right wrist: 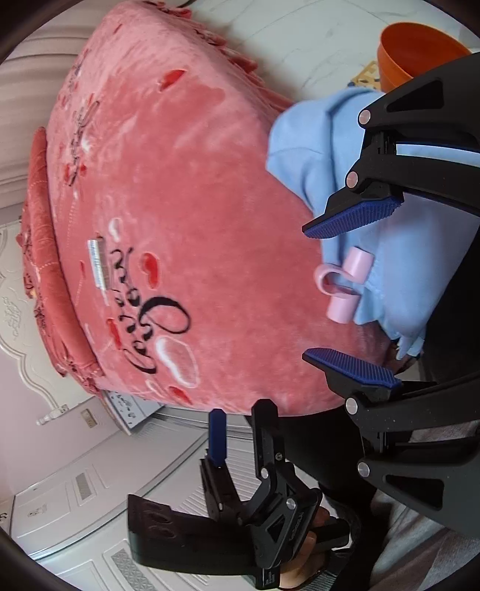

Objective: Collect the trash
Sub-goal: 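Move both tools back toward the pink plastic clip at the bed edge, then grasp the pink plastic clip with the right tool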

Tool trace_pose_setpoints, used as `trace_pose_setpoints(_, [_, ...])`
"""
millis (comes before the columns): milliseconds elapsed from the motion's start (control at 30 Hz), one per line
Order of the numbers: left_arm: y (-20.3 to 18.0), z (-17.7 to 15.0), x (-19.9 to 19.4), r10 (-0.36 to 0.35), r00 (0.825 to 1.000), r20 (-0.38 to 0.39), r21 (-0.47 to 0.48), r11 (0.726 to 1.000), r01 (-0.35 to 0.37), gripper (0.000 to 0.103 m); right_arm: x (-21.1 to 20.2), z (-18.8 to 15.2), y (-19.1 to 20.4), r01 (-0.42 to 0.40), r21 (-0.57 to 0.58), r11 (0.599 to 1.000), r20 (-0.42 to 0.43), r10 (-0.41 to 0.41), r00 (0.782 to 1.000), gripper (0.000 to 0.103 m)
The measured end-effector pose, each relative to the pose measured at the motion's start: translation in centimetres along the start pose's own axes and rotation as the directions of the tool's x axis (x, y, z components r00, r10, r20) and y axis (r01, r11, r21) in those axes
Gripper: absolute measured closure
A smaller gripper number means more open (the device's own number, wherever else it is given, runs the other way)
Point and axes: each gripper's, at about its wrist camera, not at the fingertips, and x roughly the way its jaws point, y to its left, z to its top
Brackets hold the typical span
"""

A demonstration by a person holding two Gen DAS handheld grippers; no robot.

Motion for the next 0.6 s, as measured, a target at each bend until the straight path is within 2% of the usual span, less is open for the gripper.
trace_pose_setpoints(233, [-0.4, -1.1, 1.6, -0.010, 0.999, -0.053, 0.009, 1.000, 0.010, 0.014, 2.2, -1.5, -0.2, -0.023, 0.006, 1.000, -0.071, 0.023, 0.997, 0.041])
trace_pose_setpoints(600, [-0.1, -1.8, 2.5, -0.013, 0.996, -0.084, -0.008, 1.000, 0.012, 0.014, 4.1, -1.0, -0.3, -0.018, -0.025, 1.000, -0.138, 0.015, 0.990, 0.041])
